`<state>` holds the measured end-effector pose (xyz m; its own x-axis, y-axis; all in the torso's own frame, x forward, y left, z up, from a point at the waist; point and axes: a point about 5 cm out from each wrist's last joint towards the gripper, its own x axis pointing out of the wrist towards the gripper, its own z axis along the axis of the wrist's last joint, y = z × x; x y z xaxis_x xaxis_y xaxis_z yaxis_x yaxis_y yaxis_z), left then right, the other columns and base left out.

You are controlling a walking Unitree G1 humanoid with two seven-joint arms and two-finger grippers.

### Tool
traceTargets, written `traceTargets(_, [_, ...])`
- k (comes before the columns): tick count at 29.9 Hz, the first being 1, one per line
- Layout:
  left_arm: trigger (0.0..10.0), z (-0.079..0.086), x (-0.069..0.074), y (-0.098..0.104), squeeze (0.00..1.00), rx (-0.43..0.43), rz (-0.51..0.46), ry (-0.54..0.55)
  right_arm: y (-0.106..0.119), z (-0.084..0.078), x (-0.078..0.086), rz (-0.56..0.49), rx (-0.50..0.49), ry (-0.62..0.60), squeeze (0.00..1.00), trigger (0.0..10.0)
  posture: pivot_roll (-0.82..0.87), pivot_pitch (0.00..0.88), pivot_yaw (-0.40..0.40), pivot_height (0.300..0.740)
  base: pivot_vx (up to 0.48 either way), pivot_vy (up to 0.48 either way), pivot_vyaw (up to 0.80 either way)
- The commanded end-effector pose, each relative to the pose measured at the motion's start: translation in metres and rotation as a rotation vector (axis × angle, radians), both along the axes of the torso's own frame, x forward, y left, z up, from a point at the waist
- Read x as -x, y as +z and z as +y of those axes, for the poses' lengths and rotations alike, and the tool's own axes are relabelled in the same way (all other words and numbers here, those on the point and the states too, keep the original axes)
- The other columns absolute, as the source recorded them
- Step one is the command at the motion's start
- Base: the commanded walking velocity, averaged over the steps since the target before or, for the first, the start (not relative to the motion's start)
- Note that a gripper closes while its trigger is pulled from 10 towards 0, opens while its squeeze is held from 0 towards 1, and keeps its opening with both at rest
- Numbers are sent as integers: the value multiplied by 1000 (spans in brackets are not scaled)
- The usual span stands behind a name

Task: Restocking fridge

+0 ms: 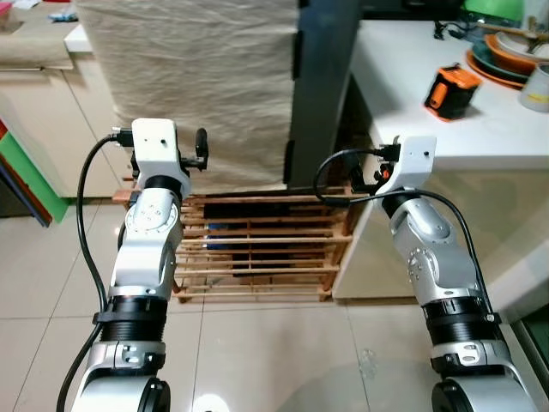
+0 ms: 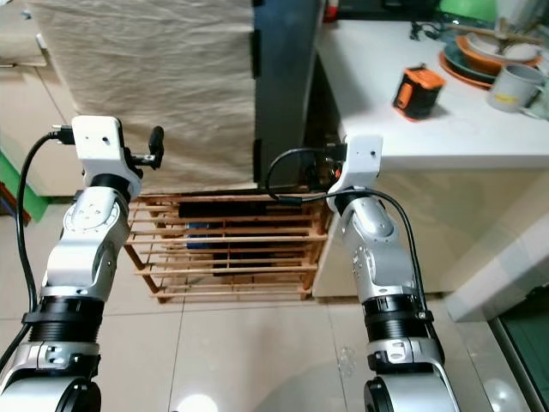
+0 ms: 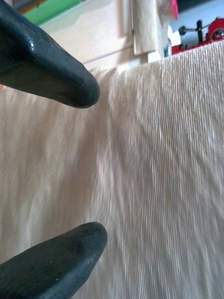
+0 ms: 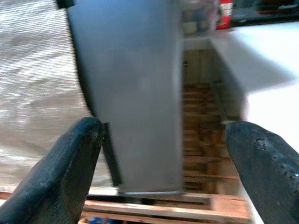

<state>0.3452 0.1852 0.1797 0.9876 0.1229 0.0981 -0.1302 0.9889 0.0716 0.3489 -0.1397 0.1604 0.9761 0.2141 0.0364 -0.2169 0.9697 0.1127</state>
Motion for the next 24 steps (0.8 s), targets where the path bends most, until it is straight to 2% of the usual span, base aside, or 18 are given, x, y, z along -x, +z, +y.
traceTargets(1, [10000, -7, -3, 4, 0, 8, -14, -22, 0, -10, 0, -8, 20, -28, 0, 10000, -106, 0, 24, 740, 311, 364, 0])
traceTargets(10, [10000, 1, -10, -2, 0, -2, 26, -25, -1, -7, 1, -12, 20, -16, 0, 10000, -107, 0, 22, 740, 300, 375, 0])
traceTargets(12, [10000, 7, -16, 0, 0, -7, 33, -20, -1, -6, 2, -16, 19, -11, 0, 10000, -111, 0, 25, 740, 296, 379, 0])
traceTargets(18, [10000, 6, -21, -3, 0, -26, 54, -51, 0, -6, 2, -19, 15, -10, 0, 10000, -117, 0, 25, 740, 298, 376, 0])
traceTargets(24, [10000, -3, -21, -5, 0, -13, 46, -104, 1, 1, 5, -22, 5, 4, 0, 10000, -120, 0, 22, 740, 301, 374, 0])
